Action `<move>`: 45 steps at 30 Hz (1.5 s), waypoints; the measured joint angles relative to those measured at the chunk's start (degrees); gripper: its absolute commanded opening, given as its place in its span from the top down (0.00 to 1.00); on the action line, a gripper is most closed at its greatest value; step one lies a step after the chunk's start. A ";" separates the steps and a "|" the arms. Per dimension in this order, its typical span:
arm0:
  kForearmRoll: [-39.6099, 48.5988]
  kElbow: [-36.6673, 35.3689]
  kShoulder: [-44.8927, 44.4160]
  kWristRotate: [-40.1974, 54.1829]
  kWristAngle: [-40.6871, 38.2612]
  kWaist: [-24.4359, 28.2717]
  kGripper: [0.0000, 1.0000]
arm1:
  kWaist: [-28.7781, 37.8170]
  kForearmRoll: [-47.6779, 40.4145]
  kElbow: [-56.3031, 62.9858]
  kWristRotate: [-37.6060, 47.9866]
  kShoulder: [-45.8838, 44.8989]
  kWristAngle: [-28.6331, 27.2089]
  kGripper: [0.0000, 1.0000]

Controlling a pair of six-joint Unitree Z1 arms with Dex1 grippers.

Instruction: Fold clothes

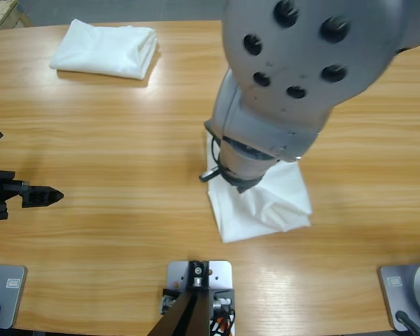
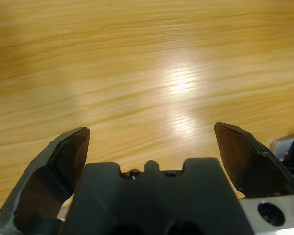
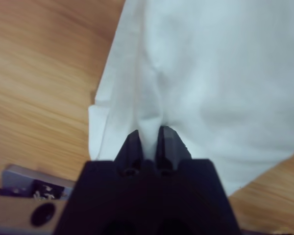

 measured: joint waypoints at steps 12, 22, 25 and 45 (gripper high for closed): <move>-0.01 0.25 0.00 0.00 -0.09 0.00 0.01 | 0.02 -8.05 1.00 -1.68 1.22 10.42 0.47; -0.70 0.52 0.00 0.00 -0.47 0.00 0.37 | -3.54 -11.71 0.29 -1.72 -5.67 17.19 1.00; -0.71 0.53 0.00 0.00 -1.00 0.00 0.65 | -5.32 -12.27 0.03 -1.97 -8.98 17.88 1.00; -4.06 -27.49 28.49 -1.94 -0.82 -24.42 1.00 | -29.89 -23.23 21.10 -14.12 -15.69 36.76 1.00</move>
